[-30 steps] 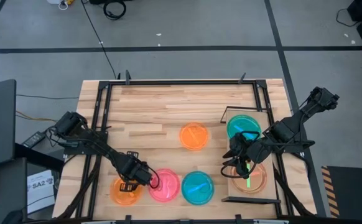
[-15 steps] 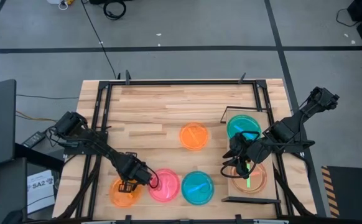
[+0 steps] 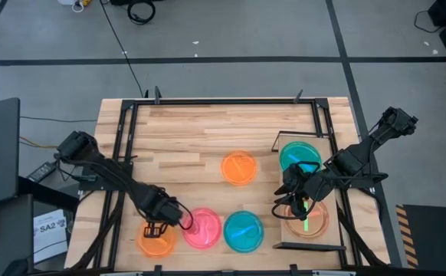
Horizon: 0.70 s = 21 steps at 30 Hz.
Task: Place and stack plates onto a shelf
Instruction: Stack the bottom orange transparent plate on top of the blue transparent plate on the shelf
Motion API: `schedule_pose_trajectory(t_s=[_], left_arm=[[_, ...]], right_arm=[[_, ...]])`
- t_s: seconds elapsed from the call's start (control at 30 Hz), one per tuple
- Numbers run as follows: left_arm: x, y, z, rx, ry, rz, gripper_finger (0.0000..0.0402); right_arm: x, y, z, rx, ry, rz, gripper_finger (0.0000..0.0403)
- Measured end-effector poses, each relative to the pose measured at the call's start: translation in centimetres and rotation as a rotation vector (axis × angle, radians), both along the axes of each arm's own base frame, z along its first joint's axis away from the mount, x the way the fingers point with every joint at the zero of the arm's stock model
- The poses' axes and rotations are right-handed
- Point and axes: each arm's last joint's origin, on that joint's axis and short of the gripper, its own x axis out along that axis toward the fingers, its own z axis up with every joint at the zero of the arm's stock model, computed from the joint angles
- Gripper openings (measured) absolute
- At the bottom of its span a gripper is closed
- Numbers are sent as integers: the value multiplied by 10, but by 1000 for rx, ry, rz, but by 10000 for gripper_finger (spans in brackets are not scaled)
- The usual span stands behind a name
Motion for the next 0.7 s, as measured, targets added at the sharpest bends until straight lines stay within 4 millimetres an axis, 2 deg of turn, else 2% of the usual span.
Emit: schedule_pose_trajectory(t_s=[0.37, 0.7], left_arm=[[-14, 9, 35, -69, -91, 29, 5], [-24, 17, 59, -99, -170, 205, 6]], right_arm=[[0, 0, 0, 0, 0, 0, 151], [0, 0, 0, -1, -2, -2, 151]])
